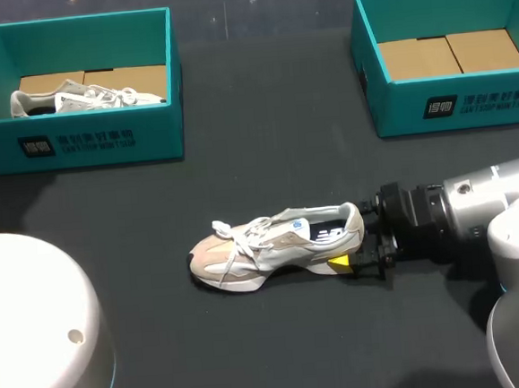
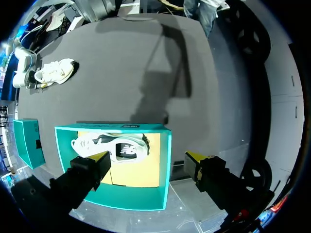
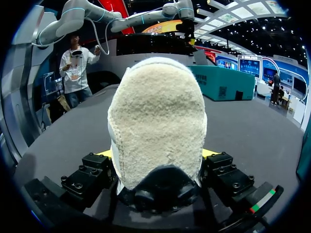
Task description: Take the shoe out of the shoebox, open the shoe tongue, remove and reinsert the insole, then place the shoe into the shoebox
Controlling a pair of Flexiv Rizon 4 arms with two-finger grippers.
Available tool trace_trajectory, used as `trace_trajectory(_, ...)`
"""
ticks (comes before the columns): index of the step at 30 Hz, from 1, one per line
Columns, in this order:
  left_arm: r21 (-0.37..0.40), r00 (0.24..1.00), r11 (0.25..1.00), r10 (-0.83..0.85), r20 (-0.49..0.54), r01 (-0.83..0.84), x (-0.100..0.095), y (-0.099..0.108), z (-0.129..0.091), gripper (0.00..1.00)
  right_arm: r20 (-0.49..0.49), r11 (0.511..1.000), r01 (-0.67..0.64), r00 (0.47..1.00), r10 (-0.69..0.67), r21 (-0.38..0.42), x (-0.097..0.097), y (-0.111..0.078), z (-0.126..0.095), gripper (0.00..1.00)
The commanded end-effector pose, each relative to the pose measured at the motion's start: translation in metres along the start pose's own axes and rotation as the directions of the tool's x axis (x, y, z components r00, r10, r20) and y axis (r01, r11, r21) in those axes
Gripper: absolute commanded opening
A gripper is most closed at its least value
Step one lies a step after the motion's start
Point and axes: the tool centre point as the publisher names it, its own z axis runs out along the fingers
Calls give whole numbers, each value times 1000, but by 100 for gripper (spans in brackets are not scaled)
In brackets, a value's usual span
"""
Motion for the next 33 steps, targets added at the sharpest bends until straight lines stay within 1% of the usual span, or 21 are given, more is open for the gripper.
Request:
trace_trajectory(1,53,944,948,-306,-123,314,-12,-24,-4,100,3,1000,-1,1000,1,4,0,0,1,0)
trace_trajectory(2,80,915,918,-373,-154,388,-15,-30,-4,100,3,1000,-1,1000,1,4,0,0,1,0)
trace_trajectory(3,83,896,898,-418,-149,433,-16,-36,-5,100,3,1000,-1,1000,1,4,0,0,1,0)
trace_trajectory(5,39,826,835,-534,-179,549,-20,-51,-7,100,3,1000,-1,1000,1,4,0,0,1,0)
trace_trajectory(6,51,808,814,-563,-175,578,-23,-58,-9,100,3,1000,-1,1000,1,4,0,0,1,0)
trace_trajectory(7,42,774,782,-606,-182,622,-25,-66,-11,100,3,1000,-1,1000,1,4,0,0,1,0)
trace_trajectory(8,-10,715,731,-670,-198,682,-30,-73,-11,100,3,1000,-1,1000,1,4,0,0,1,0)
trace_trajectory(10,13,673,685,-710,-208,728,-41,-88,-13,100,3,1000,-1,1000,1,4,0,0,1,0)
trace_trajectory(11,-1,625,638,-755,-197,770,-46,-96,-13,100,3,1000,-1,1000,1,4,0,0,1,0)
trace_trajectory(12,20,590,597,-787,-179,802,-50,-102,-14,100,3,1000,-1,1000,1,4,0,0,1,0)
trace_trajectory(13,49,552,553,-814,-182,832,-55,-107,-15,100,3,1000,-1,1000,1,4,0,0,1,0)
trace_trajectory(14,33,478,481,-856,-198,876,-60,-111,-14,100,3,1000,-1,1000,1,4,0,0,1,0)
trace_trajectory(15,31,458,461,-867,-197,887,-64,-113,-15,100,3,1000,-1,1000,1,4,0,0,1,0)
trace_trajectory(28,31,458,461,-867,-197,887,-64,-113,-15,100,3,1000,-1,1000,1,4,0,0,1,0)
trace_trajectory(29,3,406,414,-890,-208,910,-66,-114,-15,100,3,1000,-1,1000,1,4,0,0,1,0)
trace_trajectory(30,-7,366,375,-907,-208,927,-73,-121,-13,100,3,1000,-1,1000,1,4,0,0,1,0)
trace_trajectory(31,-42,290,305,-933,-213,951,-82,-129,-11,100,3,1000,-1,1000,1,4,0,0,1,0)
trace_trajectory(32,-83,195,216,-959,-206,973,-91,-137,-9,100,3,1000,-1,1000,1,4,0,0,1,0)
trace_trajectory(33,-101,110,133,-972,-206,986,-99,-143,-8,100,3,1000,-1,1000,1,4,0,0,1,0)
